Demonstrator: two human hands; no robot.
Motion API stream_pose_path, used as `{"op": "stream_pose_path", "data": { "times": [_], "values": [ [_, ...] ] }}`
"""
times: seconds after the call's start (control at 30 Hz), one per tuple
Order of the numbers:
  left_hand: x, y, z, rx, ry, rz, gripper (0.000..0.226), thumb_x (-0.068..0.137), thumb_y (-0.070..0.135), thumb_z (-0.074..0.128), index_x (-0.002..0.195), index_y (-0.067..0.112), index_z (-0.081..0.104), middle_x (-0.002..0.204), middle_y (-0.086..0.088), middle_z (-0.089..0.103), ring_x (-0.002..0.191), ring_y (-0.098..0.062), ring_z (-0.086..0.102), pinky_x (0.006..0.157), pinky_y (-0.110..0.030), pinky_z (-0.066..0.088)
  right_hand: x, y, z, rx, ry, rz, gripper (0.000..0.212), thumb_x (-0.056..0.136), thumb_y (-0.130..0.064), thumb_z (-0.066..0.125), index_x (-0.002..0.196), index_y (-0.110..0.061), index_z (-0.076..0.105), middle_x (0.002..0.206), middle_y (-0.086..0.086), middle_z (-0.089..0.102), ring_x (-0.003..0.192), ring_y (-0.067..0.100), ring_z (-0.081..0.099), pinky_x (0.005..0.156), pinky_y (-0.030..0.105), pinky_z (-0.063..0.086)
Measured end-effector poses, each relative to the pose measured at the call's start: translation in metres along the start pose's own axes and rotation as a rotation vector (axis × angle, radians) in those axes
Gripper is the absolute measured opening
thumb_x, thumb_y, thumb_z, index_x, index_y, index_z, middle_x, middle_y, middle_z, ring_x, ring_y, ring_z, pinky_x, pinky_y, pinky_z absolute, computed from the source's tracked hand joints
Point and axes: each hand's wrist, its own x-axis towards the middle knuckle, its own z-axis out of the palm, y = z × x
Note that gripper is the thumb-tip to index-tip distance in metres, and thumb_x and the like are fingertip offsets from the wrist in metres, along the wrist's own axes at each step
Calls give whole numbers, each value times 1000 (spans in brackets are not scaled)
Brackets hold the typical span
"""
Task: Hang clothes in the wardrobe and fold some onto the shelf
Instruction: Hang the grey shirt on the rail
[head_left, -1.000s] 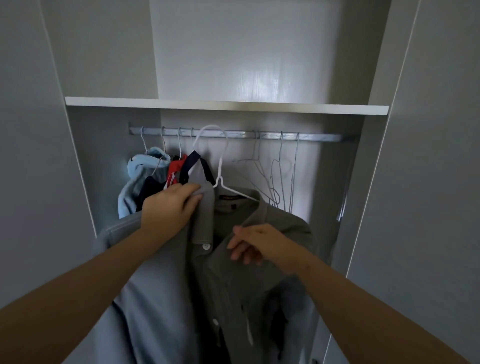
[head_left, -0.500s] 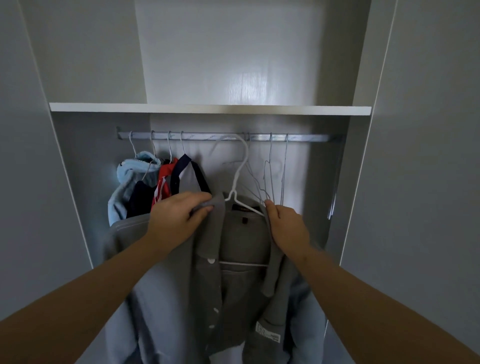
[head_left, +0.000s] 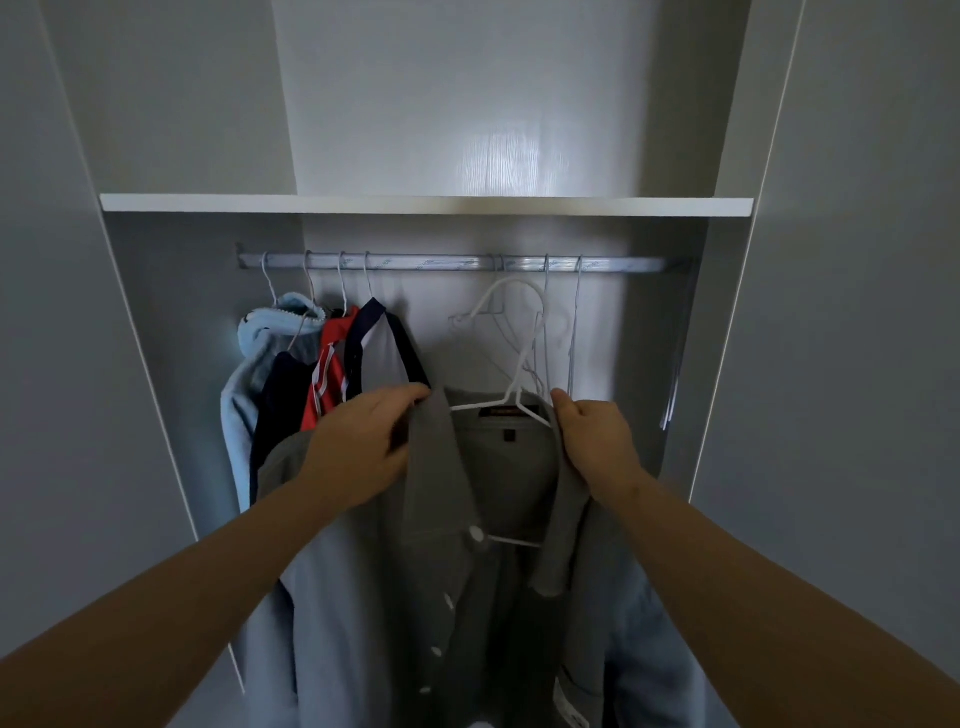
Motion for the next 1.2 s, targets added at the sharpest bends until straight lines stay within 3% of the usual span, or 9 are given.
{"op": "stream_pose_path", "data": {
  "times": [0.1, 0.2, 0.3, 0.37, 0.5, 0.57, 0.7, 0.77, 1.2],
  "values": [
    [14, 7, 8, -110, -131, -214, 34, 86, 23, 59, 118, 13, 52, 92, -6, 66, 78, -24, 63, 65, -29, 47, -2, 2, 7, 19, -11, 11, 57, 95, -41, 44, 45, -13, 42, 50, 0, 45, 51, 10, 43, 49, 26, 30],
    [15, -2, 5, -312, -360, -210, 27, 86, 8, 58, 110, 14, 49, 94, -5, 64, 84, -23, 63, 73, -36, 51, -1, 11, 4, 45, 10, 48, 59, 95, -39, 47, 43, -12, 38, 47, 2, 42, 49, 13, 41, 48, 26, 29],
    [12, -4, 2, -561, -384, -261, 25, 85, -8, 47, 95, 14, 53, 102, -2, 62, 96, -11, 61, 80, -24, 51, 1, 19, -2, 95, 44, 123, 56, 94, -33, 48, 43, -12, 40, 50, 4, 44, 51, 16, 42, 52, 29, 30],
    [14, -2, 8, -560, -342, -292, 19, 92, 0, 46, 88, 14, 59, 103, -3, 63, 98, -10, 59, 85, -20, 46, 2, 22, -3, 82, 37, 166, 51, 92, -28, 48, 45, -11, 40, 51, 4, 44, 52, 16, 42, 50, 28, 28],
    [21, 4, 26, -388, -474, -299, 22, 96, 20, 48, 104, 8, 64, 104, -10, 65, 99, -23, 59, 92, -37, 44, 3, 26, -2, 153, -40, 241, 41, 88, -17, 52, 50, -11, 38, 55, 8, 41, 56, 20, 40, 54, 28, 30],
    [25, 4, 32, -432, -428, -407, 20, 95, 16, 50, 107, 6, 63, 104, -7, 64, 99, -21, 59, 89, -34, 46, 4, 28, -1, 194, -77, 276, 32, 88, -14, 52, 57, -8, 43, 59, 11, 41, 57, 20, 39, 53, 27, 29],
    [35, -1, 40, -726, -367, -856, 21, 93, 4, 46, 80, 15, 58, 76, -2, 57, 66, -15, 54, 57, -24, 40, 5, 33, 1, 296, -100, 367, 14, 85, -7, 53, 71, -7, 50, 69, 13, 43, 62, 21, 40, 56, 28, 29],
    [37, -6, 41, -774, -366, -962, 23, 91, 1, 44, 78, 16, 56, 73, -3, 57, 62, -14, 54, 59, -26, 43, 7, 34, 5, 323, -126, 427, 20, 84, -7, 53, 66, -5, 48, 71, 14, 47, 68, 23, 44, 62, 31, 33],
    [69, -88, 64, -771, -190, -987, 26, 89, -3, 47, 72, 15, 57, 77, -3, 59, 64, -13, 56, 55, -23, 40, 52, -7, 84, 447, -270, 438, 11, 86, -9, 57, 77, -5, 56, 74, 11, 54, 63, 20, 51, 59, 27, 43]
  ]
}}
